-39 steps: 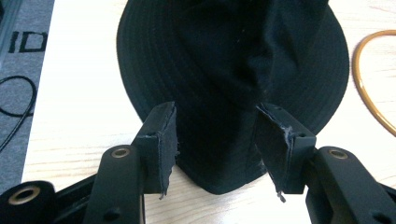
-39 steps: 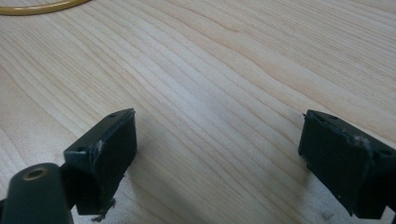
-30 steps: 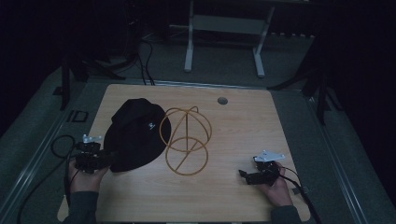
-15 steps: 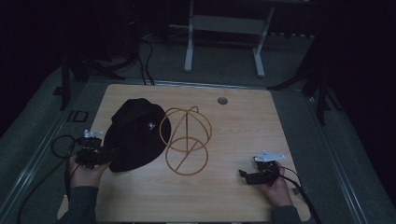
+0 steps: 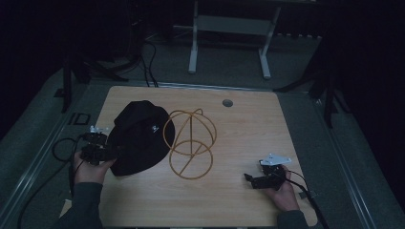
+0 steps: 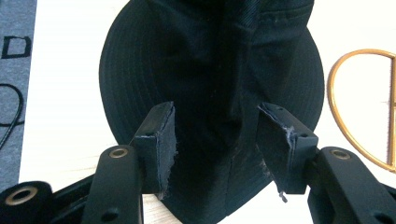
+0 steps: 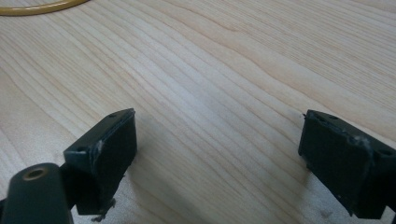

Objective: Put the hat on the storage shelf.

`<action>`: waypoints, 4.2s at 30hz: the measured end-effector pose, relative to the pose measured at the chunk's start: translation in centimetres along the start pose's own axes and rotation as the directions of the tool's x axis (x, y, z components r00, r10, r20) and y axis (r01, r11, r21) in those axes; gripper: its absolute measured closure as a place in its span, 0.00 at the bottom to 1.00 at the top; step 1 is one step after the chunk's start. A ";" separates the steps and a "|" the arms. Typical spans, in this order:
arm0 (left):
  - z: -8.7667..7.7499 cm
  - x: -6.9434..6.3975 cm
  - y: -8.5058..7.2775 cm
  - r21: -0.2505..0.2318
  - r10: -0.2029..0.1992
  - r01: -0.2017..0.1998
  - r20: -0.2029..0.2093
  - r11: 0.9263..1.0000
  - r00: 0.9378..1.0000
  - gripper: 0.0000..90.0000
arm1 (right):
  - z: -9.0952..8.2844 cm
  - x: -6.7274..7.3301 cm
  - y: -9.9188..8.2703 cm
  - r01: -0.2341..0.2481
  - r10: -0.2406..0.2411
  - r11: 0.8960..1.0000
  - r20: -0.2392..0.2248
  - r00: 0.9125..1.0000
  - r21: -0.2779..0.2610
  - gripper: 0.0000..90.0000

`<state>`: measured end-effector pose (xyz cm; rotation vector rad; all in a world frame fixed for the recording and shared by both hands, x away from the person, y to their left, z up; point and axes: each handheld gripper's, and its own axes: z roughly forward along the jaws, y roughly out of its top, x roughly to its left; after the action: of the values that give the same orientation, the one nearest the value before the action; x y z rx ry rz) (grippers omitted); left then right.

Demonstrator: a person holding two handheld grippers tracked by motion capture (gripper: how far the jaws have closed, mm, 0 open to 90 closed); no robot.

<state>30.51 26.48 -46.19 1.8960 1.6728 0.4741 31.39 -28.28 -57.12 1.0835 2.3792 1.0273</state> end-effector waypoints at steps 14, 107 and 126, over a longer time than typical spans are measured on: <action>0.7 -0.5 1.8 0.046 0.016 -0.017 0.010 0.999 1.000 0.53 | 0.0 0.0 0.0 -0.001 0.001 1.000 0.000 1.000 0.000 0.13; 3.7 0.6 7.3 0.359 0.087 -0.120 0.106 0.926 0.990 0.98 | -0.1 0.0 0.0 -0.007 0.007 1.000 0.006 1.000 -0.006 0.15; 1.4 1.8 7.9 0.323 0.066 -0.110 0.144 0.940 0.987 0.98 | -0.1 0.0 0.0 -0.007 0.007 1.000 0.006 1.000 -0.006 0.15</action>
<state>37.82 27.48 -42.62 2.1967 1.6652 0.0996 31.36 -28.34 -57.11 1.0924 2.3677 1.0310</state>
